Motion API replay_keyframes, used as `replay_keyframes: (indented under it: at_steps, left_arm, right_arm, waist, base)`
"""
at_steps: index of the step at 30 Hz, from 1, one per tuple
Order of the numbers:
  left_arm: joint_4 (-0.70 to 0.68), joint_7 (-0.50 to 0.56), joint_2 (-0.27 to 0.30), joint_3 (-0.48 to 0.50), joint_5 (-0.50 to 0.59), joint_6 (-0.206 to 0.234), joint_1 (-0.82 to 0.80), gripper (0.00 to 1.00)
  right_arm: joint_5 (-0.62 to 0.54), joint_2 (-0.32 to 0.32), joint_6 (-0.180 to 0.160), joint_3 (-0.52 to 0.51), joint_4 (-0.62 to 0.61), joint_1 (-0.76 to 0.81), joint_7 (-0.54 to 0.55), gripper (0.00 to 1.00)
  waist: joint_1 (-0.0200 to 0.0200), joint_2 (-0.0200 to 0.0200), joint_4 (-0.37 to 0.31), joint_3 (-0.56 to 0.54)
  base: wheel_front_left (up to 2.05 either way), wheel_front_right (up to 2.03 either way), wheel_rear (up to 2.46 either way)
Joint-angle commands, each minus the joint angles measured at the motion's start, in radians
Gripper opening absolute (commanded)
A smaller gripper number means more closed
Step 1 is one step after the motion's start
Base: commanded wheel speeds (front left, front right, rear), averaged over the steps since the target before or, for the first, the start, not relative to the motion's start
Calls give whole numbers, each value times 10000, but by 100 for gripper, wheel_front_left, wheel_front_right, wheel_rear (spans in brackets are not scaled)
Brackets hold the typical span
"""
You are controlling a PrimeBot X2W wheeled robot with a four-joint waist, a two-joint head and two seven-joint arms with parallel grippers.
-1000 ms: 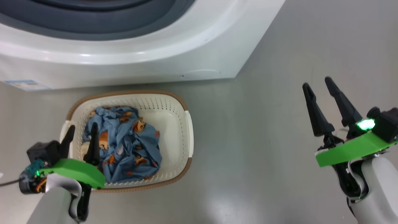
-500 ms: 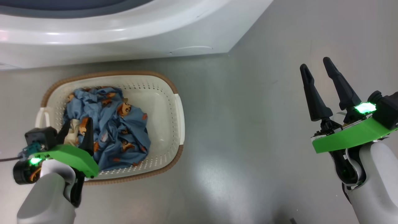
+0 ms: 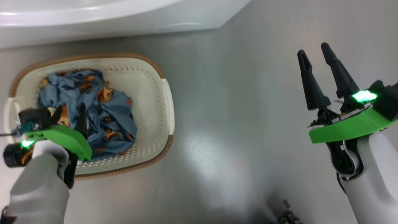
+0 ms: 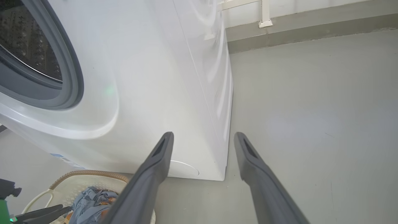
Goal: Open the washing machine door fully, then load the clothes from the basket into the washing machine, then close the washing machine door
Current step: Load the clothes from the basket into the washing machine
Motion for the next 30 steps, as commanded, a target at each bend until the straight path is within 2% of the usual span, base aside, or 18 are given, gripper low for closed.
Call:
replay_keyframes:
  at_steps: [1,13,30]
  left_arm:
    - [100,-121,344,129,101,-20,-78,100]
    - [1246,173,537,-229,25,-29,-1165,100]
    - [1611,955,602,-781,39,-30,-1496,100]
  right_arm:
    - [22,23,16,171,-263,126,-117,100]
    - [27,372,16,173,-450,-226,-117,100]
    - [-13,547,16,165,-541,-284,-117,100]
  waist:
    - [0,-1,-210,408]
    - [0,-1,-632,1366]
    - [0,-1,-830,1816]
  base:
    - [0,0,0]
    - [0,0,0]
    - [0,0,0]
